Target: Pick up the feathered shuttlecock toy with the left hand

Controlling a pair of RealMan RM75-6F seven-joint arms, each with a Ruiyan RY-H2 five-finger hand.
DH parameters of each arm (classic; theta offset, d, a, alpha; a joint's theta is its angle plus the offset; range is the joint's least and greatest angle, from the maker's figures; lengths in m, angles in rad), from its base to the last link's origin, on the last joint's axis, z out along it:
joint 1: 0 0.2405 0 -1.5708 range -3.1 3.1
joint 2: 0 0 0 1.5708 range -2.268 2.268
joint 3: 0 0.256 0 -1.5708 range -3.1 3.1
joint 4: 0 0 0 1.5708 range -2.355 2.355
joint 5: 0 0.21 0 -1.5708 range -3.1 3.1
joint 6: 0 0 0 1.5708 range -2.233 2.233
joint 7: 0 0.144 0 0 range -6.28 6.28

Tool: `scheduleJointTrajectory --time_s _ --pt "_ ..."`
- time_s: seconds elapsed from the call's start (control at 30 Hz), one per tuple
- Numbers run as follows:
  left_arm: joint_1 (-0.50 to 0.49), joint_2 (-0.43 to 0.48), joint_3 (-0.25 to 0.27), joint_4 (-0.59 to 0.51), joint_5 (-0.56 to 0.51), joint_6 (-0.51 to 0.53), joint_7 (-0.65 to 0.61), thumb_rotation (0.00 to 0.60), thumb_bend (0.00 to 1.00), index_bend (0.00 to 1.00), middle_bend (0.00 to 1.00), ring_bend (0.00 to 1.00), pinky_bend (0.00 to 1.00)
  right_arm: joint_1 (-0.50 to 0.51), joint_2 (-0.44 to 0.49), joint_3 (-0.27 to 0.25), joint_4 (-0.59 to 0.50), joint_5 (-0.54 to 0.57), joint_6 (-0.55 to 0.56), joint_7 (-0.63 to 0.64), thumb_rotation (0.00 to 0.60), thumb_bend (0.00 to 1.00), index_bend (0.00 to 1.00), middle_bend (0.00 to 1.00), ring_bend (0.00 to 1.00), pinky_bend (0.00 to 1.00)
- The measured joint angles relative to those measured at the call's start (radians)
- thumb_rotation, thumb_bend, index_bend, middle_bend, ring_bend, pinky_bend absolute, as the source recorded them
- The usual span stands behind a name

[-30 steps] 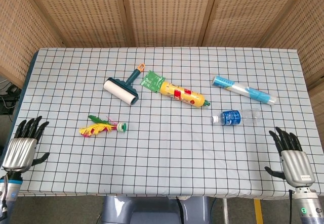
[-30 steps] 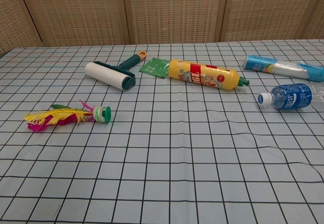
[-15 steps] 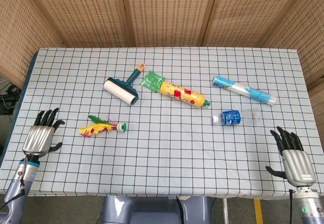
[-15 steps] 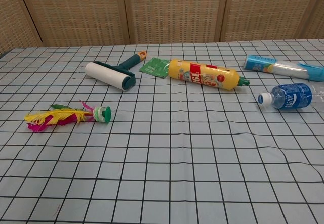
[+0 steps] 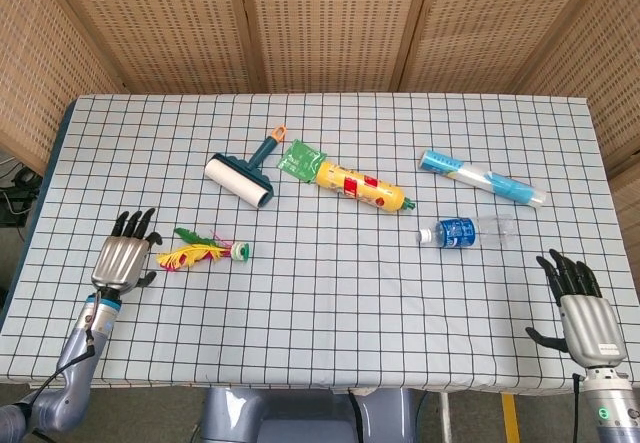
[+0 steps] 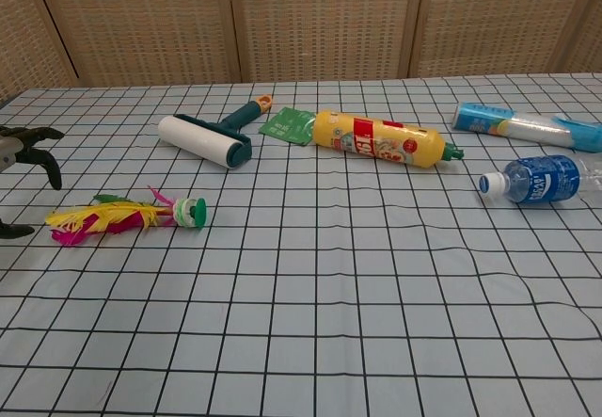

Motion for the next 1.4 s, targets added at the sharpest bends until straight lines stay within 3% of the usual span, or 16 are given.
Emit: scheduleJointTrajectory --time_s 0.6,1.07,1.27,1.4 --pt "-0.063 -0.141 0.009 0.149 0.031 0.0 -0.016 0.6 0.25 0.41 0.0 0.0 0.0 -0.002 0.002 0.007 0.013 0.006 0.003 0.035 0.6 0.12 0.05 0.0 0.0 0.0" --pt "-0.086 -0.186 0.018 0.216 0.041 -0.006 -0.018 0.6 0.27 0.41 0.0 0.0 0.0 -0.01 0.007 0.009 0.016 0.014 0.009 0.047 0.6 0.12 0.05 0.0 0.0 0.0" --pt "-0.087 -0.195 0.026 0.223 0.069 0.009 -0.041 0.6 0.28 0.47 0.0 0.0 0.0 -0.011 0.009 0.01 0.016 0.016 0.011 0.05 0.6 0.12 0.05 0.0 0.0 0.0" --pt "-0.082 -0.199 0.036 0.233 0.097 0.032 -0.067 0.6 0.34 0.5 0.0 0.0 0.0 -0.012 0.011 0.011 0.018 0.018 0.009 0.059 0.6 0.12 0.05 0.0 0.0 0.0"
